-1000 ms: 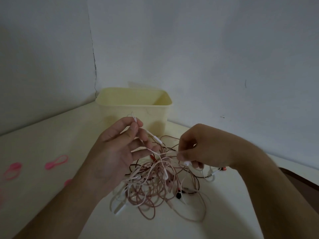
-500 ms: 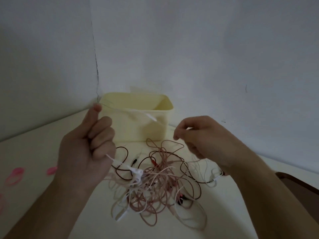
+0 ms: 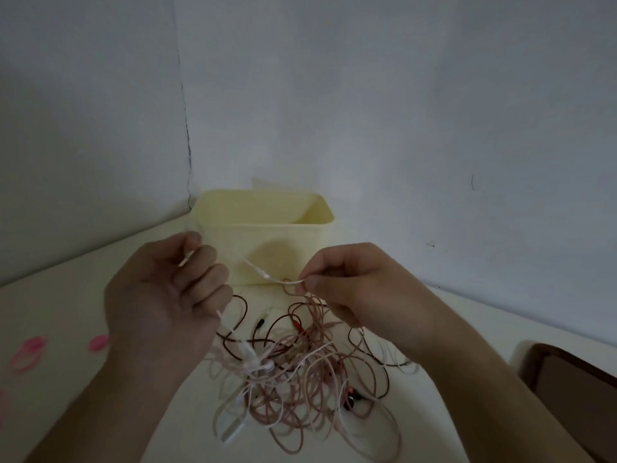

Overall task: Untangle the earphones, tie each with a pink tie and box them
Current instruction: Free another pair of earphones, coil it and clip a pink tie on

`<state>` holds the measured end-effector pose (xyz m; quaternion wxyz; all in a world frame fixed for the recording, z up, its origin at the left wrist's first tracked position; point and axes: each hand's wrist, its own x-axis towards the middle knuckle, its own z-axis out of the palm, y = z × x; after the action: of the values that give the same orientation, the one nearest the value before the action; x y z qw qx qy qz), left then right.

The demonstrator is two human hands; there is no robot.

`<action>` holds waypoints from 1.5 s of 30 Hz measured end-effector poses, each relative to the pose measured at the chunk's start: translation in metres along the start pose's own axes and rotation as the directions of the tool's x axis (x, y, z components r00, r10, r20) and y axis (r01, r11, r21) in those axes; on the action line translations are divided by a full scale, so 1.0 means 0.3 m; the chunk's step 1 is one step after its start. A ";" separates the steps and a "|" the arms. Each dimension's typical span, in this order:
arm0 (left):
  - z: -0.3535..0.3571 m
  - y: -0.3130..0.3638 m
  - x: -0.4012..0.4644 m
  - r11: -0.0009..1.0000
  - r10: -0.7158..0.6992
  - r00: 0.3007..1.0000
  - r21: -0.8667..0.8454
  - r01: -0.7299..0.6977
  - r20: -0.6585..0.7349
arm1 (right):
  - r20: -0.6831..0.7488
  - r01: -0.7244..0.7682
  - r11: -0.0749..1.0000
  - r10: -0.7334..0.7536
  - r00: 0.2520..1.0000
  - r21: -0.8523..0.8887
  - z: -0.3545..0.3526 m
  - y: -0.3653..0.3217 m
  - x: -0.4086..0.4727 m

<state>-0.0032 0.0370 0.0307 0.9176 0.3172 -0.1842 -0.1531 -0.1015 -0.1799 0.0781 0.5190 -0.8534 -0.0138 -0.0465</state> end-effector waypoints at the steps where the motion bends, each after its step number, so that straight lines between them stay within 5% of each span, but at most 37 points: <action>1: -0.013 0.002 0.007 0.999 0.030 0.997 0.016 -0.029 -0.068 | -0.010 -0.009 0.997 0.010 1.000 0.072 -0.003 -0.001 -0.003; 4: -0.040 -0.012 0.030 0.957 0.167 0.917 0.282 -0.063 -0.363 | -0.017 -0.008 0.995 0.009 1.000 0.097 0.000 -0.012 -0.003; 7: -0.042 -0.034 0.041 0.760 0.333 0.826 0.648 0.051 -0.456 | 0.007 -0.008 0.998 0.008 1.000 0.057 0.018 -0.009 0.006; 10: -0.022 -0.060 0.037 0.432 0.341 0.870 0.881 0.191 -0.356 | 0.005 -0.017 1.000 0.017 1.000 -0.005 0.041 -0.009 0.008; 13: -0.004 -0.103 0.017 -0.028 0.342 0.894 0.948 0.316 -0.288 | -0.006 -0.010 0.983 0.009 1.000 -0.181 0.052 -0.009 0.008; 16: 0.001 -0.116 -0.005 -0.190 0.413 0.902 0.980 -0.051 0.127 | -0.024 0.005 0.939 -0.014 1.000 -0.344 0.069 -0.008 0.008; 18: 0.022 -0.118 -0.032 -0.051 0.246 0.922 0.954 -0.296 0.299 | -0.029 0.020 0.927 -0.034 0.999 -0.375 0.085 -0.011 0.007; 20: 0.056 -0.132 -0.057 0.247 0.012 0.966 0.935 -0.255 0.260 | -0.050 0.027 0.921 -0.051 0.997 -0.389 0.095 -0.010 0.011; 21: 0.060 -0.142 -0.059 0.310 -0.045 0.975 0.931 -0.195 0.219 | -0.069 0.027 0.913 -0.060 0.996 -0.406 0.096 -0.006 0.015; 25: 0.035 -0.151 -0.034 0.219 0.176 0.983 0.971 -0.098 0.060 | -0.147 -0.024 0.909 -0.041 0.988 -0.416 0.060 -0.007 0.010; 28: 0.004 -0.133 0.002 0.256 0.369 0.922 0.966 0.019 -0.117 | -0.275 -0.112 0.908 -0.004 0.961 -0.404 -0.024 -0.011 -0.001; 34: -0.035 -0.124 0.021 0.236 0.457 0.856 0.961 0.144 -0.241 | -0.658 -0.259 0.945 0.067 0.750 -0.198 -0.173 -0.011 -0.030; 37: -0.049 -0.140 0.028 0.136 0.443 0.881 0.984 0.118 -0.167 | -0.506 -0.112 0.961 0.231 0.831 0.254 -0.180 -0.043 -0.041; 39: -0.034 -0.153 0.014 -0.006 0.458 0.887 0.998 0.066 -0.055 | -0.282 -0.067 0.816 0.274 0.919 0.574 -0.152 -0.056 -0.035; 41: -0.005 -0.146 -0.012 -0.074 0.492 0.855 0.987 -0.146 0.163 | -0.133 -0.062 0.666 0.238 0.962 0.743 -0.104 -0.067 -0.021; 43: 0.042 -0.130 -0.054 0.021 0.451 0.815 0.909 -0.417 0.364 | -0.093 -0.037 0.583 0.191 0.977 0.811 -0.049 -0.075 -0.006; 45: 0.070 -0.129 -0.090 0.320 0.261 0.869 0.812 -0.489 0.421 | -0.072 -0.018 0.527 0.150 0.986 0.850 0.004 -0.079 0.003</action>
<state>-0.0424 0.0076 0.0147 0.5853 0.6870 -0.4019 0.1548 -0.1024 -0.1679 0.0986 0.8683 -0.4896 0.0420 -0.0670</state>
